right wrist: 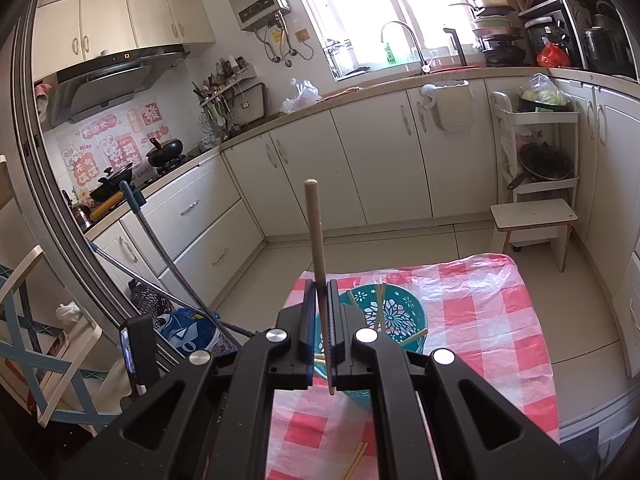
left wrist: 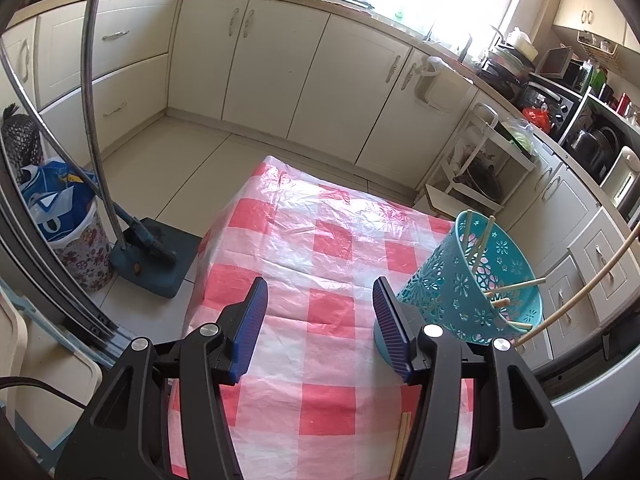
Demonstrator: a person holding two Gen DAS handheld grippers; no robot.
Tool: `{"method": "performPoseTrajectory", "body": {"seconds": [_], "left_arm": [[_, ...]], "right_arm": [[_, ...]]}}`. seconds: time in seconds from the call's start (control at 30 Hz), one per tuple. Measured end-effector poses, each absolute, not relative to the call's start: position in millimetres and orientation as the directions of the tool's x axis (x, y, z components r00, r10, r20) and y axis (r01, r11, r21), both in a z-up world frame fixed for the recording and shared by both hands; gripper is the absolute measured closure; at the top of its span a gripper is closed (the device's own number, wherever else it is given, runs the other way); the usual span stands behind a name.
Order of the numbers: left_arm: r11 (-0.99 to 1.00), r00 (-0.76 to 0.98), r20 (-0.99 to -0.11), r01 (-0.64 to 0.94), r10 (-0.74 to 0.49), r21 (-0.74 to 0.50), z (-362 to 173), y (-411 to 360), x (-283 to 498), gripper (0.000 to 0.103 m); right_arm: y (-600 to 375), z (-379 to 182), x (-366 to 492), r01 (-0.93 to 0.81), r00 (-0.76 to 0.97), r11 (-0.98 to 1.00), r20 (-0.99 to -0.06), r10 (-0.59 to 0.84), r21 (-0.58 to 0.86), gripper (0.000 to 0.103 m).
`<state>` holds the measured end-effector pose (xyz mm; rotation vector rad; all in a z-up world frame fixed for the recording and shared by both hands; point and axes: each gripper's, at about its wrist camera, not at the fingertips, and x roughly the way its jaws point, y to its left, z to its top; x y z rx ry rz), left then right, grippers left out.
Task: Organize utensils
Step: 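Lower the chopstick into the teal holder and open the right tool, then move the right tool back to the loose chopsticks and close on one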
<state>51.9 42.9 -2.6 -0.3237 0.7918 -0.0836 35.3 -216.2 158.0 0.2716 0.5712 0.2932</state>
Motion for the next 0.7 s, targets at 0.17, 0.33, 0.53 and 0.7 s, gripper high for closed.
{"method": "performPoseTrajectory", "body": {"seconds": [0.17,0.33,0.53,0.7], "left_arm": [[0.941,0.695,-0.691,-0.058,-0.201,-0.332,-4.9,46.4,51.9,0.051],[0.941,0.693,-0.691,-0.053,-0.206,-0.333,-5.4,47.7,54.1,0.051],[0.941,0.689,-0.694,-0.051,-0.209,-0.334,-5.7,47.0,55.4,0.051],[0.943,0.684,-0.698,-0.046,-0.212,-0.331,-6.9,43.1,55.2,0.051]], "right_arm": [[-213.5,151.5,47.1,-0.189,0.799,0.928,-0.499,0.336,0.322,0.097],[-213.9,147.5,56.7,-0.177,0.799,0.929,-0.504,0.329,0.326,0.097],[-215.1,161.5,58.5,-0.19,0.81,0.929,-0.483,0.332,0.319,0.097],[-215.1,175.7,60.6,-0.198,0.824,0.932,-0.462,0.326,0.305,0.097]]}}
